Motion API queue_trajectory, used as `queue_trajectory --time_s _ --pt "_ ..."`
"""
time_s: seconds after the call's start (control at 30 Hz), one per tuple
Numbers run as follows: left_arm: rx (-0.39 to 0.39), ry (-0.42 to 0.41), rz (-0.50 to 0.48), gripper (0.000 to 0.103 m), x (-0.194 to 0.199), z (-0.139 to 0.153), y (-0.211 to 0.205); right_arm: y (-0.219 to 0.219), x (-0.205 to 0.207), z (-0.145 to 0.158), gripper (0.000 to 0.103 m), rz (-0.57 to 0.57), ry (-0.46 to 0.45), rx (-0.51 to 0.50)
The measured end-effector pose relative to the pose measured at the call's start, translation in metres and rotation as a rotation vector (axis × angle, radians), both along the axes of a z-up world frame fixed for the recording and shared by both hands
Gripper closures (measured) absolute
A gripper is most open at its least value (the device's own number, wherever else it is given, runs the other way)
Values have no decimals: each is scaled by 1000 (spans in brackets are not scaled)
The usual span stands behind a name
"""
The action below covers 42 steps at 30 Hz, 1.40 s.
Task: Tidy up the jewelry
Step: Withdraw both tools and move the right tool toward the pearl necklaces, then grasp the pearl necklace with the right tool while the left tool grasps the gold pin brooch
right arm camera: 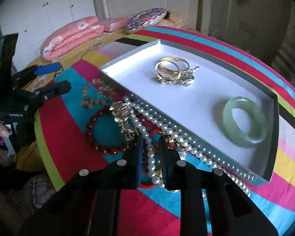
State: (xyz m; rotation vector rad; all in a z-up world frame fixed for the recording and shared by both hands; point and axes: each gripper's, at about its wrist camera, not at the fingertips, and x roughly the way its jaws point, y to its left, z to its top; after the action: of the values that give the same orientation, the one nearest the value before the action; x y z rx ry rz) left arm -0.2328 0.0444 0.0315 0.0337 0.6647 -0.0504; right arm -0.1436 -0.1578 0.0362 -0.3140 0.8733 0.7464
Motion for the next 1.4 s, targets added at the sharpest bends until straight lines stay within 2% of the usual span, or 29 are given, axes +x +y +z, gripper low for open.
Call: queue_trajectory --time_s 0.13,0.23,0.3,0.37,0.53,0.6,0.67,0.77,0.83,0.93,1.0,1.1,1.27,1.3,1.4 --pt "47 1 -77 3 -3 -3 -25 10 0 1 82 69 -38 -49" --pt "69 8 -112 3 -8 -6 -39 23 -5 3 82 118 -98 -121" --pt "69 15 -136 3 -10 -8 -44 26 -10 4 82 155 -92 -121" --pt "70 17 -145 3 -11 -11 -45 24 -8 5 82 143 -68 -95" --pt "5 46 -203 3 -10 -10 -47 2 10 2 82 85 48 7" --pt "-35 45 -244 3 -9 -8 -53 -4 8 0 82 78 40 -12" --pt "-43 51 -268 3 -6 -9 -60 1 4 -3 84 89 33 2" --pt "-64 97 -291 5 6 -14 -75 8 -8 -7 94 120 -22 -15" --pt "-96 138 -324 21 12 -17 -83 -1 -14 0 94 90 -72 4" --pt "-142 179 -311 33 22 -22 -87 -22 -13 15 94 32 -100 83" --pt "-197 212 -299 34 28 -25 -87 -35 -14 22 94 -2 -109 137" --pt "-167 248 -255 34 34 -29 -93 -44 -19 22 94 -24 -126 171" --pt "-181 284 -183 36 42 -26 -99 -53 -24 23 94 -49 -135 221" --pt "-177 285 -169 42 44 -26 -100 -55 -25 26 94 -52 -141 227" --pt "-173 301 -154 69 49 -24 -104 -62 -26 31 94 -67 -155 247"
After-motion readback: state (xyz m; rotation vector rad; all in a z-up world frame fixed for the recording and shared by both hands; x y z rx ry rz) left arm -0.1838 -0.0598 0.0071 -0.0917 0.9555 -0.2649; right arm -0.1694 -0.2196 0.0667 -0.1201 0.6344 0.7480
